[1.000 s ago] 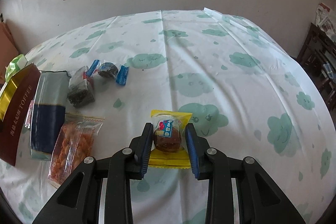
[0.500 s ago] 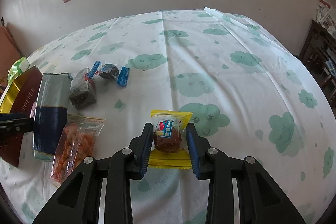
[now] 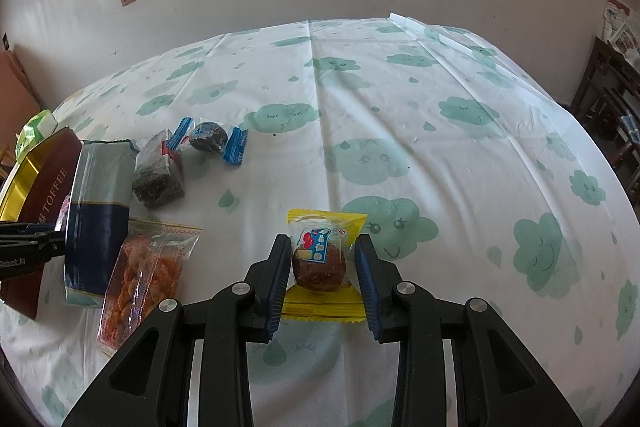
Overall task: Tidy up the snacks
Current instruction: 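Grasp the pink wrapped candy with the left gripper while the right gripper holds the yellow cake, then carry the pink candy into the gold tray and open the left gripper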
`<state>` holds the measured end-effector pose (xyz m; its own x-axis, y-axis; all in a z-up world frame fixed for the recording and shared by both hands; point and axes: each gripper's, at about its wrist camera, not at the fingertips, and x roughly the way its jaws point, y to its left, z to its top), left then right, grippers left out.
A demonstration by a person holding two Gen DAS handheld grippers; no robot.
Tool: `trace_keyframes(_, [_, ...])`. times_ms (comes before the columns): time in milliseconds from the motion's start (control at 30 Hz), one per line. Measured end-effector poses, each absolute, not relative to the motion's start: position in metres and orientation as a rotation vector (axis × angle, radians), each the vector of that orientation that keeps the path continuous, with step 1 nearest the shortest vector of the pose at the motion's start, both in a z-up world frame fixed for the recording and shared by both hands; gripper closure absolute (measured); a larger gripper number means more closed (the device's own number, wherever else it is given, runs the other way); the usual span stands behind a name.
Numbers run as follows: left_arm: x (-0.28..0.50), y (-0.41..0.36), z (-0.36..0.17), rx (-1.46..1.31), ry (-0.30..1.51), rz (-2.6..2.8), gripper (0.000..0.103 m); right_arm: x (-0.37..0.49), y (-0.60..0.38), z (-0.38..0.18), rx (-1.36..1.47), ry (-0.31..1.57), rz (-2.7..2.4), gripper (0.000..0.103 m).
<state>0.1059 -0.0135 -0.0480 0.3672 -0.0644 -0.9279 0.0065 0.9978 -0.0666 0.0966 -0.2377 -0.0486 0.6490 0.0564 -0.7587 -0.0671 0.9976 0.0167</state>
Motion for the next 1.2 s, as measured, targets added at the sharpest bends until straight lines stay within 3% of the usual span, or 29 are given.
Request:
trace_keyframes(767, [0.083,-0.001,-0.005,-0.034,1.127,-0.077,0.082,0.098,-0.233,-0.05,-0.053,0.866,0.055,0.067])
trace_keyframes(1200, [0.093,0.076,0.022,-0.068,1.051,0.049,0.082,0.098,-0.231,-0.05,-0.06,0.866,0.052,0.067])
